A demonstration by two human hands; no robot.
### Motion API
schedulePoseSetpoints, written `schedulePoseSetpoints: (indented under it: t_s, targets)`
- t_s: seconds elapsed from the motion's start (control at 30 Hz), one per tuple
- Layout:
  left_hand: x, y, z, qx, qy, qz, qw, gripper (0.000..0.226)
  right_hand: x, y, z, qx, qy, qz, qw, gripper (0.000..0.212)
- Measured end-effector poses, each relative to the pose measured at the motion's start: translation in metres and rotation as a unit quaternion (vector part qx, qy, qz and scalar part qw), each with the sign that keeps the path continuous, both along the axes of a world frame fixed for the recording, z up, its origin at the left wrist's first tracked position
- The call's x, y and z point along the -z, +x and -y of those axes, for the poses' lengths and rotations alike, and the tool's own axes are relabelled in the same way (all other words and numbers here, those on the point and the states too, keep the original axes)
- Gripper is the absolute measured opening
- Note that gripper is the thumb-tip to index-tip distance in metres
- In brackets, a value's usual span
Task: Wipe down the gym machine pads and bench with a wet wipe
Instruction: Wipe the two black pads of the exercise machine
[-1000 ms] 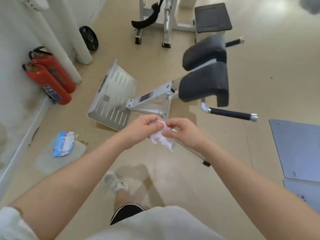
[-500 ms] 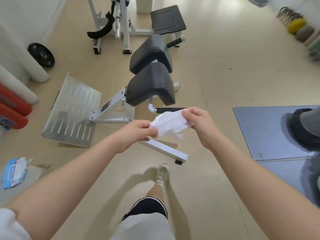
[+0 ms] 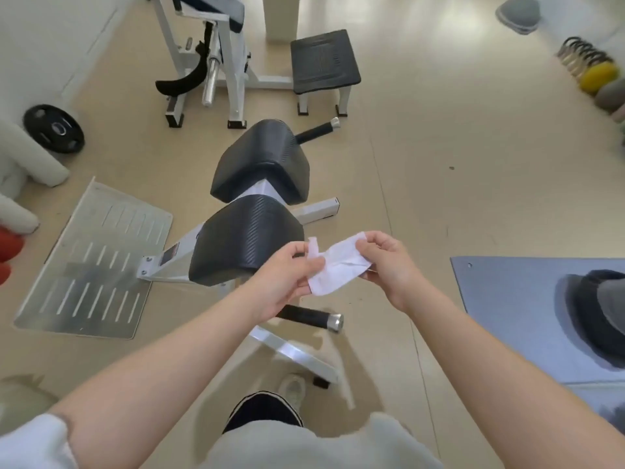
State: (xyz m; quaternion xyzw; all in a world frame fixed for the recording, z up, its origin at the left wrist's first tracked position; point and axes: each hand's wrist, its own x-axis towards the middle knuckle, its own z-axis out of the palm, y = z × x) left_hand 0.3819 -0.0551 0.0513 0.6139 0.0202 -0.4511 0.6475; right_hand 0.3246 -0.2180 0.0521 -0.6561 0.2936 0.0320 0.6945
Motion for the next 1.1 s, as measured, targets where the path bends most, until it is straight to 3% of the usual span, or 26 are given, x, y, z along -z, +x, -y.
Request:
schedulePoseSetpoints:
  t_s: [0.13,0.23,0.33,0.4,0.5,0.67,0.73,0.8,0.9,1.03,1.1]
  targets:
    - [0.01,0.026,0.036,-0.061,0.036,0.057,0.996,0.014,0.012,0.045,0.053,-0.078,-0.001,0.023,0.997,0.025]
    - [0.015,0.047,0.068,-0.145,0.025,0.076,0.986,0.012,0.017,0.076,0.098,-0.156,0.049,0.058,0.985,0.048]
    - [0.012,0.057,0.102,-0.182,0.07,0.139,0.971,0.042,0.014,0.105,0.151,-0.286,-0.014,0.081,0.955,0.062]
    - [0.017,0.058,0.122,-0.196,0.098,0.161,0.962,0.046,0.007,0.123,0.182,-0.355,-0.067,0.084,0.929,0.048]
    - [0.022,0.055,0.157,-0.244,0.137,0.154,0.948,0.043,-0.006,0.148,0.214,-0.394,-0.069,0.076,0.913,0.021]
    - [0.013,0.054,0.205,-0.375,0.168,0.127,0.903,0.023,-0.001,0.181,0.216,-0.404,-0.192,0.079,0.891,0.018]
    - [0.011,0.055,0.211,-0.452,0.133,0.081,0.878,0.023,0.008,0.189,0.203,-0.41,-0.193,0.067,0.889,0.031]
    - [0.009,0.054,0.209,-0.52,0.014,0.027,0.853,0.024,0.015,0.194,0.185,-0.42,-0.228,0.08,0.875,0.041]
    - [0.011,0.049,0.194,-0.596,-0.134,-0.019,0.792,0.024,0.021,0.201,0.152,-0.455,-0.284,0.154,0.83,0.026]
    - [0.019,0.054,0.16,-0.634,-0.203,-0.042,0.745,0.039,0.026,0.209,0.1,-0.509,-0.275,0.22,0.786,0.02]
    - [0.02,0.065,0.139,-0.643,-0.225,-0.042,0.731,0.045,0.026,0.214,0.074,-0.575,-0.264,0.228,0.74,0.026]
